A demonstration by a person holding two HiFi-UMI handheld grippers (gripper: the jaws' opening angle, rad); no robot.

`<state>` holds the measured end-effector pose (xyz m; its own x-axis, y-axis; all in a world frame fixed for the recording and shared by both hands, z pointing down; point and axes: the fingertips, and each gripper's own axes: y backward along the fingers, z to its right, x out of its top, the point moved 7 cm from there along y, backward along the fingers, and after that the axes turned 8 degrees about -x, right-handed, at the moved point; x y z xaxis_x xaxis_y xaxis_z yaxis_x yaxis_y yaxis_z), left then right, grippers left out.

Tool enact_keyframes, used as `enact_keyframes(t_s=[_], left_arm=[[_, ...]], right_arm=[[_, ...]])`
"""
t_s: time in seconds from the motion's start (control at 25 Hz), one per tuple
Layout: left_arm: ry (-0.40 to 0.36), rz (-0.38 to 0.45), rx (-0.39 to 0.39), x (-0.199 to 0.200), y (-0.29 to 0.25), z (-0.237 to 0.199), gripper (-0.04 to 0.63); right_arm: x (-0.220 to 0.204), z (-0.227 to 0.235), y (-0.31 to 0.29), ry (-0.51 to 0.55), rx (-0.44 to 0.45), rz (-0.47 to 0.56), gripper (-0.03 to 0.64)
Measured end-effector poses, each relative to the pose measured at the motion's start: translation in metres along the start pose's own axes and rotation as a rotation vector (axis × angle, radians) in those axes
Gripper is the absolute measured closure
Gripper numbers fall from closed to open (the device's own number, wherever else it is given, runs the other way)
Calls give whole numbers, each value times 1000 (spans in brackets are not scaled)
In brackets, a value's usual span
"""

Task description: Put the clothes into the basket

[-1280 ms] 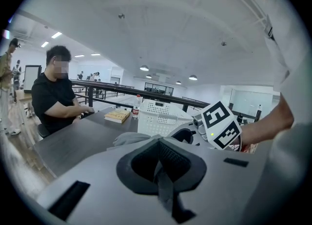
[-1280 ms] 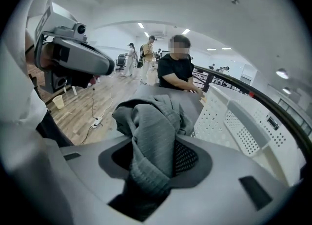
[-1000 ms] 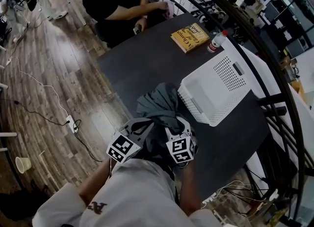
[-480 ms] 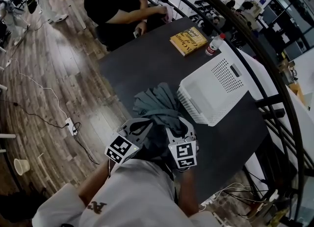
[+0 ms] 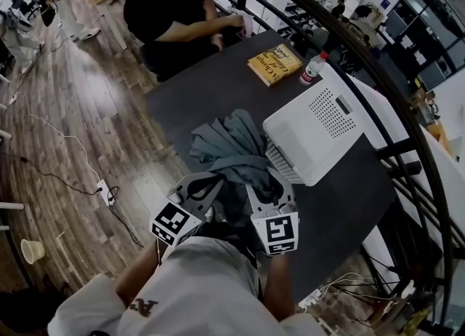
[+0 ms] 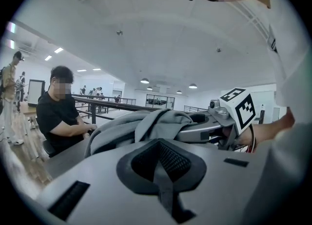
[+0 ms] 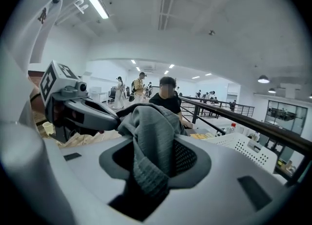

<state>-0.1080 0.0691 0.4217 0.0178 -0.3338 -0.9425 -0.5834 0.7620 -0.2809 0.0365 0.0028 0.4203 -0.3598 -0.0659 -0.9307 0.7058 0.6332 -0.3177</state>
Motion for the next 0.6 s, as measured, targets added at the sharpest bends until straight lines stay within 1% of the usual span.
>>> enact_keyframes(t_s=[0.24, 0.4, 0.6], left_arm=[[-20, 60, 16, 29, 0, 10, 603], [-41, 75, 23, 47, -2, 18, 603], [-85, 107, 18, 69, -9, 32, 603]], right_arm=[[24, 12, 15, -3, -18, 82, 442], [40, 22, 26, -13, -38, 122, 442], [56, 38, 41, -20, -71, 185, 442]])
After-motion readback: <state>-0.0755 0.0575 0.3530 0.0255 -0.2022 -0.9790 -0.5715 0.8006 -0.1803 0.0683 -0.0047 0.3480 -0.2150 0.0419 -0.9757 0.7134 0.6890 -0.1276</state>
